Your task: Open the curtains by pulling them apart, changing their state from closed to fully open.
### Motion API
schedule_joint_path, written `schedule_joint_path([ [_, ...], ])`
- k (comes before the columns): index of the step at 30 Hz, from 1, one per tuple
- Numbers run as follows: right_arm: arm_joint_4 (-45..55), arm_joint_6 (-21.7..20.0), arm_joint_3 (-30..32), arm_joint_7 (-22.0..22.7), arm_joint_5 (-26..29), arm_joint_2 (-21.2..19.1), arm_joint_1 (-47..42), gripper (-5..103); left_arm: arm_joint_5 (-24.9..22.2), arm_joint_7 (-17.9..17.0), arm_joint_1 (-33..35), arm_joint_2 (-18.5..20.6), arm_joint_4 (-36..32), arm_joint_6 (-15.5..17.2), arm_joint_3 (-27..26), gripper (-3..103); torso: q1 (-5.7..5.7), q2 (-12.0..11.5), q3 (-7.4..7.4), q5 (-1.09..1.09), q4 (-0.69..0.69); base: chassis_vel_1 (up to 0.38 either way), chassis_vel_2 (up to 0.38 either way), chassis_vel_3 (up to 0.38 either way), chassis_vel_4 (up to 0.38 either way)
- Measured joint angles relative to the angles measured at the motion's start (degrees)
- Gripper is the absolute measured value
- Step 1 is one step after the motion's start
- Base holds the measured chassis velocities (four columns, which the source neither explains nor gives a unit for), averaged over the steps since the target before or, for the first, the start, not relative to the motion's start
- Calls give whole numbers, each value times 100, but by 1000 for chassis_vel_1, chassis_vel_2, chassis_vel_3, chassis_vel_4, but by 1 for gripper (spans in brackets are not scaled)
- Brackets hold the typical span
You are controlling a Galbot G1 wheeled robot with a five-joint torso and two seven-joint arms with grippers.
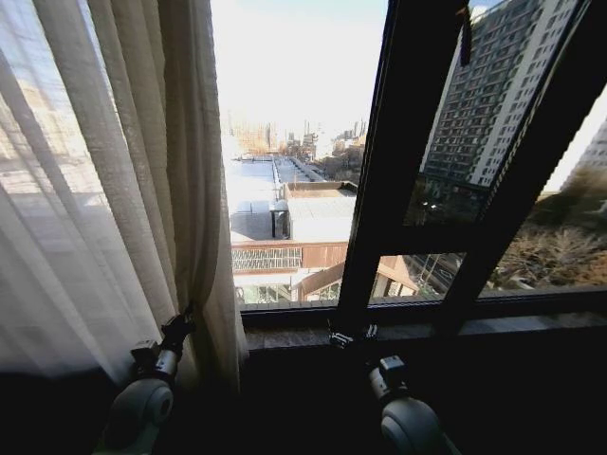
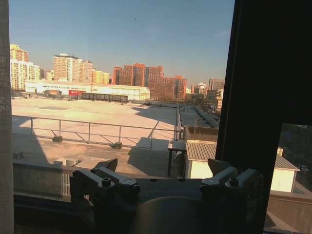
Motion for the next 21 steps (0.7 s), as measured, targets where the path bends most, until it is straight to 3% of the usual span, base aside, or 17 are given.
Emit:
schedule_joint_path([
  [8, -58, 0, 24, 5, 7, -73, 54, 100, 62, 5, 44, -21, -5, 0, -3, 0, -1, 0, 0, 0, 0, 91, 91, -93, -94],
  [21, -142, 5, 10, 2, 150, -81, 135, 100, 124, 8, 142, -17, -43, -16, -27, 0, 0, 0, -1, 0, 0, 247, 239, -236, -243],
])
